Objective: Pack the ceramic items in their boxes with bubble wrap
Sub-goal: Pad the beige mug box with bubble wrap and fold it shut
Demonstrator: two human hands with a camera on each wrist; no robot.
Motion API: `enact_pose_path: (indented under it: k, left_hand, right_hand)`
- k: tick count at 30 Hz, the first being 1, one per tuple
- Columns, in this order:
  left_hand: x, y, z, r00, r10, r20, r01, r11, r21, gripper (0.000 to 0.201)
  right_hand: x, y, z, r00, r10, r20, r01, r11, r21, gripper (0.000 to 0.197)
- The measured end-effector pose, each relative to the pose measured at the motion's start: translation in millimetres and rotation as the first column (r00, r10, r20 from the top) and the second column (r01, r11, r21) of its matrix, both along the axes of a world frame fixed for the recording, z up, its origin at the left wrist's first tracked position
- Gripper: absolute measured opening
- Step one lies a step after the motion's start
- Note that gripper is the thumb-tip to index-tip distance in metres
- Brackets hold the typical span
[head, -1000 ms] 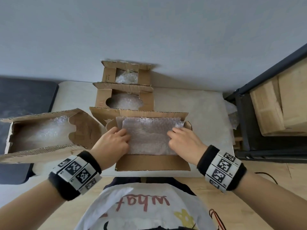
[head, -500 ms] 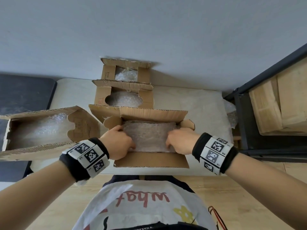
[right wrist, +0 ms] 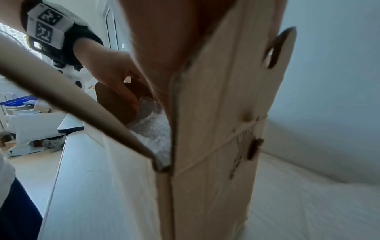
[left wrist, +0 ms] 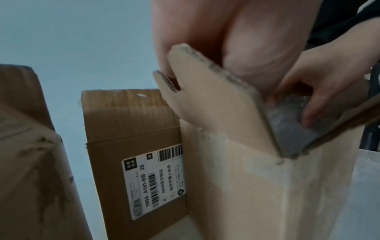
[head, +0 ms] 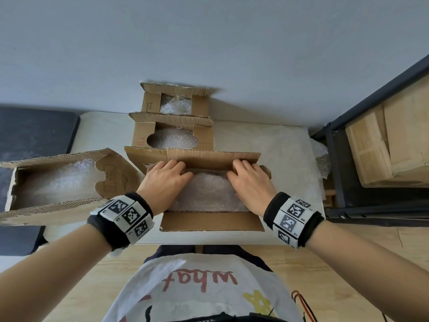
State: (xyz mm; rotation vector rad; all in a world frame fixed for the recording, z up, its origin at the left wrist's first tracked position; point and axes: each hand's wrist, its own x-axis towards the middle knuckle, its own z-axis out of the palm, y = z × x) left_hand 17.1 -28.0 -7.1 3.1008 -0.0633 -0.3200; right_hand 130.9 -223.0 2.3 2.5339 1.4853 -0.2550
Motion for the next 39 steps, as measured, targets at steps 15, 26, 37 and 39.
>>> enact_pose_path:
  k: [15, 26, 37, 39]
  left_hand:
    - [-25.5, -2.1, 6.2, 0.978, -0.210, 0.000, 0.203, 0.947, -0.250, 0.009]
    - [-10.2, -6.8, -17.3, 0.856, -0.227, -0.465, 0.195, 0.974, -0.118, 0.038]
    - [-20.2, 5.6, -7.1, 0.897, -0.232, -0.376, 0.209, 0.973, -0.102, 0.036]
    - [-28.1, 4.5, -4.4, 0.944, -0.204, -0.260, 0.181, 0.977, -0.110, 0.047]
  right_hand:
    - [-6.3, -24.4, 5.0, 0.883, 0.137, -0.449, -0.144, 0.989, 0.018, 0.031]
    - [-8.7, 3.7, -3.0, 0.841, -0.174, -0.513, -0.129, 0.855, -0.502, 0.036]
    - [-11.3, -14.5, 28.5, 0.846, -0.207, -0.491, 0.051, 0.949, -0.311, 0.038]
    - [-8.9, -30.4, 41.8, 0.852, -0.131, -0.507, 0.202, 0.975, 0.089, 0.039]
